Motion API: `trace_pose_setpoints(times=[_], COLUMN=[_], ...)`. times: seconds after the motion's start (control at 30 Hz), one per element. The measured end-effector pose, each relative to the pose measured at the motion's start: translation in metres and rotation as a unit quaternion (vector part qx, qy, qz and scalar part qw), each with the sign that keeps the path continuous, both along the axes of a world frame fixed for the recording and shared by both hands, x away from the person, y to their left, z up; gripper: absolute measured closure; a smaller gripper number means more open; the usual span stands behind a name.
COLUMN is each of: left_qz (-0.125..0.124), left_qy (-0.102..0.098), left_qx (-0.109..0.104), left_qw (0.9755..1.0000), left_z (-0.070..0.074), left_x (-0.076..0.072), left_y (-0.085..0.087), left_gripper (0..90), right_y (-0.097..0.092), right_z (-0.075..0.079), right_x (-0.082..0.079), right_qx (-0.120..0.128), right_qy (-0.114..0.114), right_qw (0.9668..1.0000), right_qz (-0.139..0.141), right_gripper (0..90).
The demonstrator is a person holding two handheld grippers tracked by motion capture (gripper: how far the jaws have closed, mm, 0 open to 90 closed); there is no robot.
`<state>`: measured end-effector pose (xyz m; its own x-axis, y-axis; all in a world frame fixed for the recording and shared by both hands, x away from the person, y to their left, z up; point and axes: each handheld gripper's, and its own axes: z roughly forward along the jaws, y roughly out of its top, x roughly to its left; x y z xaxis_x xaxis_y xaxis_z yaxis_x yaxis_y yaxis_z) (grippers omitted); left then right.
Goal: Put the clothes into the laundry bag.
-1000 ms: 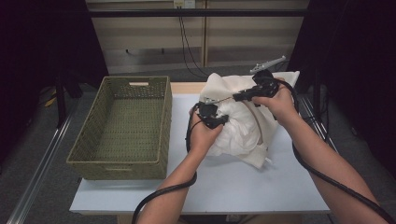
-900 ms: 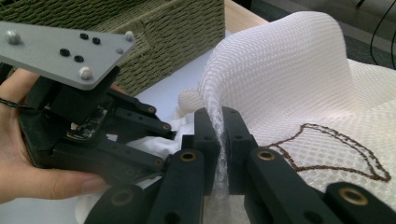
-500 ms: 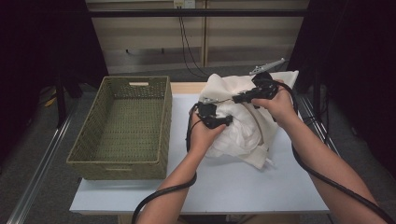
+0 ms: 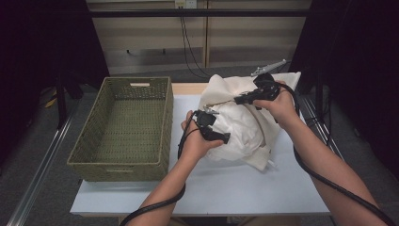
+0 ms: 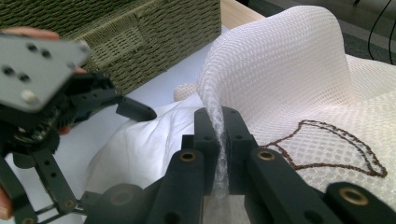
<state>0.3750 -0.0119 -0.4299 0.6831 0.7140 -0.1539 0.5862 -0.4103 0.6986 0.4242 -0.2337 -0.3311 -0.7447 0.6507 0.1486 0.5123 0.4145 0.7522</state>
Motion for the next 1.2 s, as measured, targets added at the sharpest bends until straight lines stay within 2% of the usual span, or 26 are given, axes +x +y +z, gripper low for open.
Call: trace_pose_setpoints(times=[0.07, 0.17, 0.3, 0.4, 0.47, 0.5, 0.53, 0.6, 0.67, 0.73, 0.8, 0.87, 0.9, 0.97, 1.03, 1.2], left_qz=[0.000, -0.014, -0.018, -0.011, -0.015, -0.003, -0.005, 0.003, 0.008, 0.015, 0.018, 0.021, 0.026, 0.020, 0.012, 0.016], left_qy=[0.009, 0.022, 0.026, 0.018, 0.004, 0.011, 0.018, 0.029, 0.033, 0.039, 0.036, 0.023, 0.022, 0.018, 0.016, 0.012], left_qx=[0.011, 0.019, 0.011, 0.025, 0.037, 0.025, 0.016, 0.012, 0.003, -0.018, -0.036, -0.048, -0.065, -0.069, -0.074, -0.100], left_qw=[0.9999, 0.9995, 0.9994, 0.9995, 0.9992, 0.9996, 0.9997, 0.9995, 0.9994, 0.9990, 0.9985, 0.9984, 0.9973, 0.9973, 0.9970, 0.9948], left_z=[-0.010, -0.025, -0.040, -0.041, -0.039, -0.039, -0.039, -0.037, -0.035, -0.032, -0.026, -0.018, -0.015, -0.009, -0.008, -0.015], left_x=[-0.001, -0.001, 0.000, -0.001, 0.000, 0.001, 0.002, 0.003, 0.002, 0.004, 0.008, 0.011, 0.012, 0.014, 0.014, 0.017], left_y=[-0.003, -0.007, -0.011, -0.012, -0.010, -0.009, -0.008, -0.007, -0.009, -0.008, -0.007, -0.007, -0.008, -0.010, -0.017, -0.031], left_gripper=[3.1, 3.5, 8.5, 22.6, 44.5, 57.8, 65.5, 72.1, 73.9, 75.0, 75.5, 75.7, 75.8, 75.8, 75.8, 75.8], right_y=[0.000, 0.000, -0.003, -0.003, -0.003, -0.002, -0.001, 0.000, 0.000, -0.001, -0.003, -0.004, -0.004, -0.005, -0.005, -0.004], right_z=[0.000, 0.000, -0.001, -0.002, -0.003, -0.003, -0.003, -0.003, -0.003, -0.005, -0.006, -0.006, -0.006, -0.006, -0.005, -0.004], right_x=[0.000, -0.001, -0.001, -0.001, -0.001, -0.001, -0.002, -0.003, -0.004, -0.005, -0.005, -0.006, -0.006, -0.006, -0.007, -0.010], right_qx=[-0.001, -0.001, 0.001, 0.001, 0.003, 0.003, 0.003, 0.001, 0.001, 0.003, 0.010, 0.013, 0.013, 0.014, 0.017, 0.017], right_qy=[0.002, 0.001, 0.003, 0.004, 0.008, 0.007, 0.007, 0.003, 0.004, 0.009, 0.012, 0.012, 0.012, 0.011, 0.012, 0.013], right_qw=[1.0000, 1.0000, 1.0000, 1.0000, 1.0000, 1.0000, 1.0000, 1.0000, 1.0000, 1.0000, 0.9999, 0.9998, 0.9998, 0.9998, 0.9997, 0.9998], right_qz=[-0.003, -0.001, 0.000, -0.001, -0.001, -0.001, -0.001, 0.002, 0.000, 0.001, -0.002, -0.001, -0.001, -0.002, -0.009, -0.006], right_gripper=[87.3, 87.3, 87.3, 87.3, 87.4, 87.4, 87.4, 87.4, 87.4, 87.4, 87.4, 87.4, 87.4, 87.4, 87.4, 87.5])
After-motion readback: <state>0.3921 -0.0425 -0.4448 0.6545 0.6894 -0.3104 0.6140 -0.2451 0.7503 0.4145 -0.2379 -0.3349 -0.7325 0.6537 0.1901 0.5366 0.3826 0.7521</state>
